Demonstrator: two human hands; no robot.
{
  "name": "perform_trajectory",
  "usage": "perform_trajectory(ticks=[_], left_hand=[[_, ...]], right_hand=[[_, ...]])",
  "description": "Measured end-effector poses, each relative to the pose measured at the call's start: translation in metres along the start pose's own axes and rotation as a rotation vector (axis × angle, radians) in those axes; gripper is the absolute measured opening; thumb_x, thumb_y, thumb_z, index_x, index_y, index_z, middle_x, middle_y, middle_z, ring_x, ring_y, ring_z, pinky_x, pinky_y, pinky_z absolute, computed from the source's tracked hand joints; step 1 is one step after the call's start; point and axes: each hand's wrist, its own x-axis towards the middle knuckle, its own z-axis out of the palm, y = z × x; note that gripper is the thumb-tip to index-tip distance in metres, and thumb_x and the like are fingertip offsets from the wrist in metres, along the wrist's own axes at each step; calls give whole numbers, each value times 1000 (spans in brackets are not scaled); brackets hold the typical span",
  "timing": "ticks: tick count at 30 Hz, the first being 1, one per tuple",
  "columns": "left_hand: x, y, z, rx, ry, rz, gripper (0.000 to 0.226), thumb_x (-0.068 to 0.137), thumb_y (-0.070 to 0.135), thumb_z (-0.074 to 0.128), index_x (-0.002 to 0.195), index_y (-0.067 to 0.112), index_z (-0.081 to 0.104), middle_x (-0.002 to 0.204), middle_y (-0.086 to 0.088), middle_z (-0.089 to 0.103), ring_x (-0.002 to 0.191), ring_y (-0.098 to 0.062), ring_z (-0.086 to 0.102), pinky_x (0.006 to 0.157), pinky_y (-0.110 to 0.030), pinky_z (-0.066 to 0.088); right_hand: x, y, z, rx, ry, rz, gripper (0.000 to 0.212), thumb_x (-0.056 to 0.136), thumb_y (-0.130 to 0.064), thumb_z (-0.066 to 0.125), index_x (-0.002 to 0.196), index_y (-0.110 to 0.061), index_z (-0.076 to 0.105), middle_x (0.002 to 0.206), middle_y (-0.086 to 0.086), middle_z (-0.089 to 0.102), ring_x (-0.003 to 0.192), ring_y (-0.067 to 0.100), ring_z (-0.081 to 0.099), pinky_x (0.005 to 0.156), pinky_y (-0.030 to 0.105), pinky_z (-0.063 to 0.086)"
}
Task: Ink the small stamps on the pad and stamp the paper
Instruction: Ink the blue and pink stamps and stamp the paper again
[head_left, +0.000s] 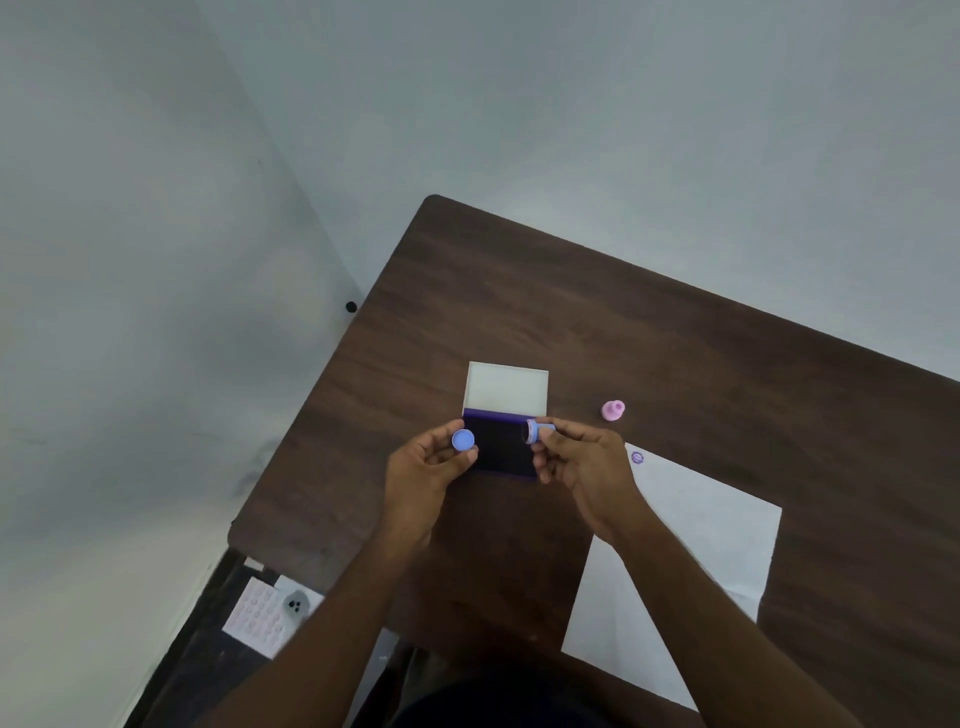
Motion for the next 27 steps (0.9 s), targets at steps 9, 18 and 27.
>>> perform_trajectory(ticks=[9,18,27], left_hand=[[-1,-16,-35,456,271,139,31,76,24,78,106,22,71,103,7,67,95,-10,62,83,-27,54],[6,-40,-55,899,379,121,36,80,32,72,115,41,65,110,4,52,99,-18,45,88,-34,38],[9,-45,-58,935,355,111,42,79,41,72,119,42,62,115,3,51,101,-18,43,88,-31,37]], right_hand=[[0,7,30,4,-80,66,17,90,-5,60,103,-1,70,85,18,71,67,26,62,55,33,51],[-5,11,46,9,-169,99,18,92,-2,56,100,-2,72,83,17,70,64,24,62,51,30,51],[-4,12,49,14,-160,134,20,92,-2,55,105,3,69,82,17,69,63,23,60,50,28,50]])
